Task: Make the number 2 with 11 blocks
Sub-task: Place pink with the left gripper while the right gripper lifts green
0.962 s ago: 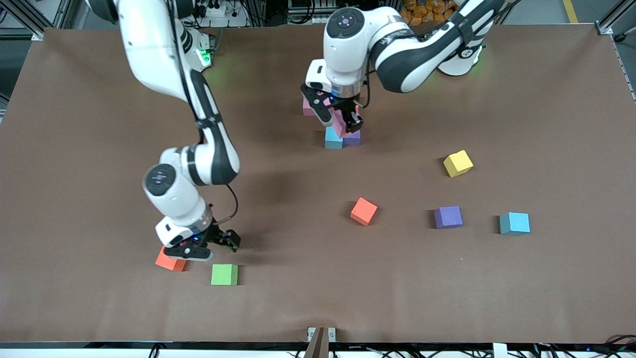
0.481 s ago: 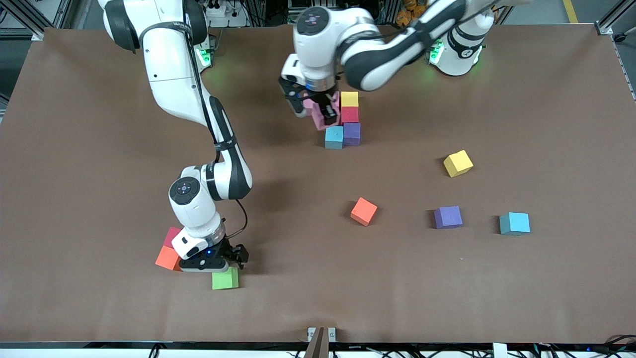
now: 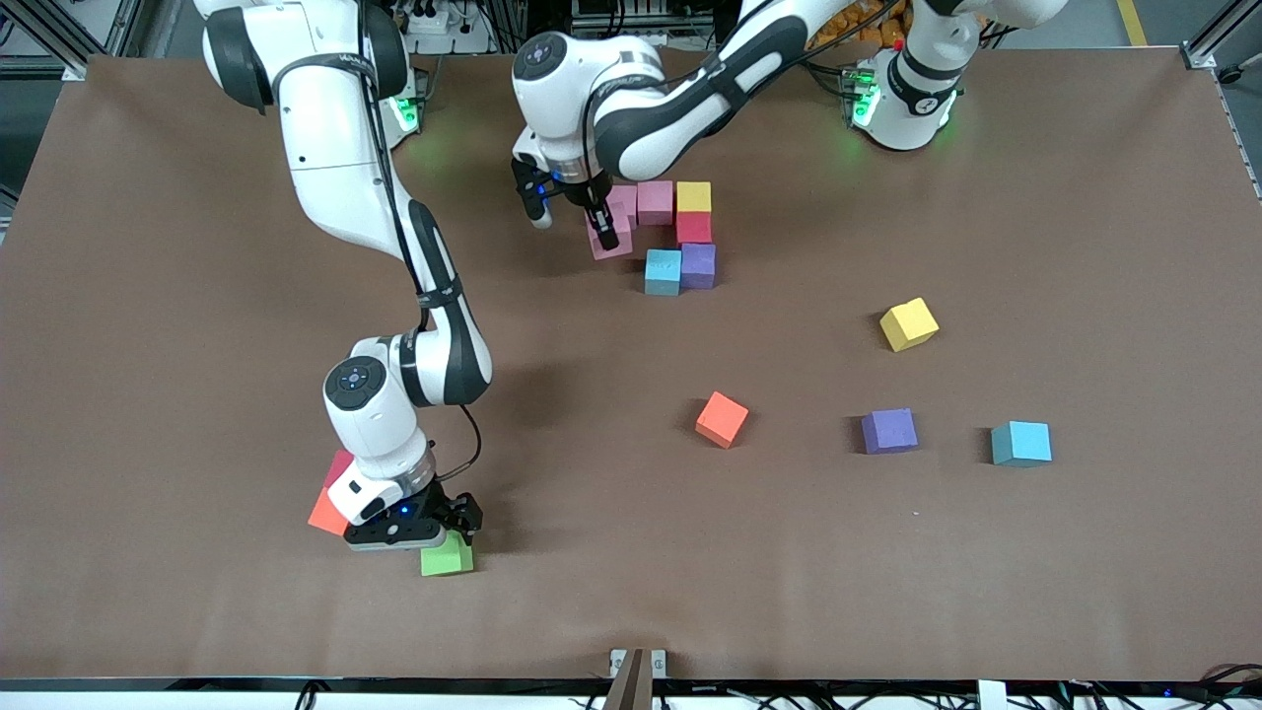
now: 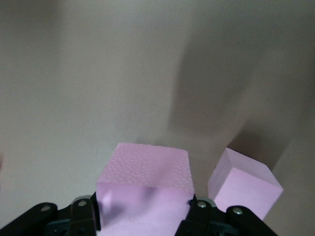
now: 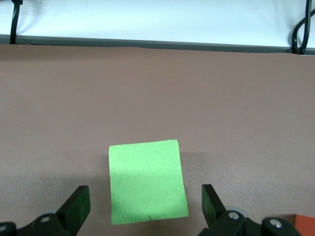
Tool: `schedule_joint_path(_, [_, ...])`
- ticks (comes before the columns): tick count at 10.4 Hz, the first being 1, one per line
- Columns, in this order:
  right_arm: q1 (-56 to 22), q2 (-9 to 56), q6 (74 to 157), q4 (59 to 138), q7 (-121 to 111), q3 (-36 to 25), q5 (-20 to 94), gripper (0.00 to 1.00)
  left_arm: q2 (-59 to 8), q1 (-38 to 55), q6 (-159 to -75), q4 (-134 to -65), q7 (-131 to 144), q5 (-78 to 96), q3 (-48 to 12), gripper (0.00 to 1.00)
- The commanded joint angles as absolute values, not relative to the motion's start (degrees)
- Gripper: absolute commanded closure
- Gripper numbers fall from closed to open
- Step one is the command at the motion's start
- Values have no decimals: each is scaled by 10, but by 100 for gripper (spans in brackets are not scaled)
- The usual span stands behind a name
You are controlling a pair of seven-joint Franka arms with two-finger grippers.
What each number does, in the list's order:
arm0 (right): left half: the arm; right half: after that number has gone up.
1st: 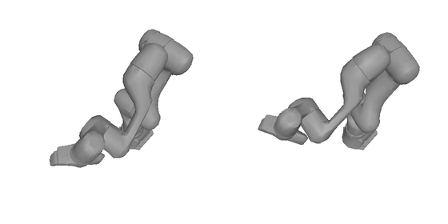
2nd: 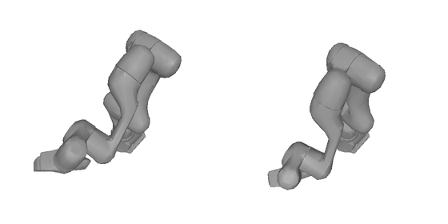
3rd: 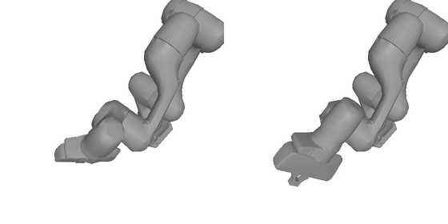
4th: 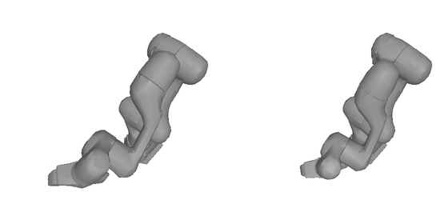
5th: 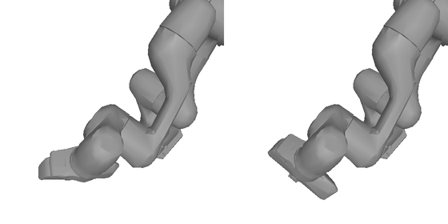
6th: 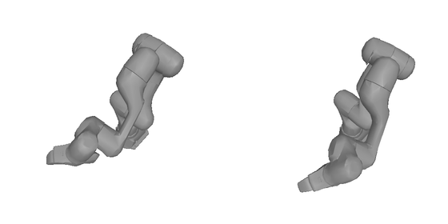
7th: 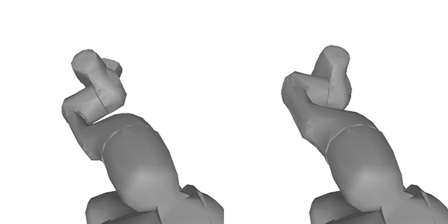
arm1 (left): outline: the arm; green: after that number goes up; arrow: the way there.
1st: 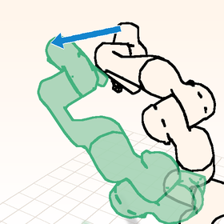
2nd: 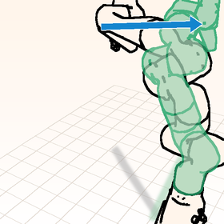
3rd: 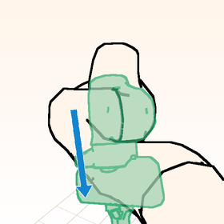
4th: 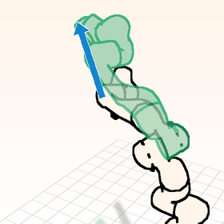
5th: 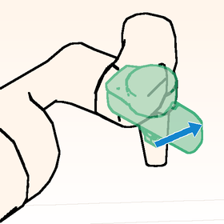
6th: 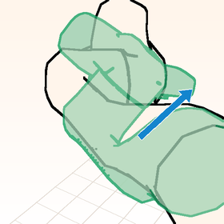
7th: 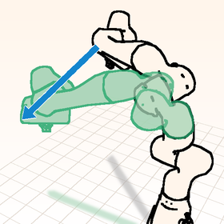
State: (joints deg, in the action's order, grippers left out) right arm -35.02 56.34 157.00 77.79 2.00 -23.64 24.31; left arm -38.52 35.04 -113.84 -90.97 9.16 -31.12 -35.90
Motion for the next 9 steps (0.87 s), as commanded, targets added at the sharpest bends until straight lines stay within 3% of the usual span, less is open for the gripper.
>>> schedule_joint_path(1, [-330, 604, 1581, 721, 18, -225, 233, 0, -407, 351, -1146, -886, 42, -322, -354, 74])
schedule_joint_path(5, [-319, 632, 1597, 686, 2, -220, 233, 0, -431, 344, -1169, -887, -79, -322, -352, 73])
schedule_joint_path(6, [-316, 632, 1596, 686, -5, -219, 233, 8, -429, 342, -1169, -888, -91, -324, -345, 73])
schedule_joint_path(8, [-316, 631, 1593, 686, -18, -217, 234, 56, -428, 336, -1169, -893, -118, -324, -345, 73])
schedule_joint_path(9, [-316, 631, 1593, 685, -19, -217, 234, 66, -429, 333, -1169, -895, -116, -318, -345, 74])
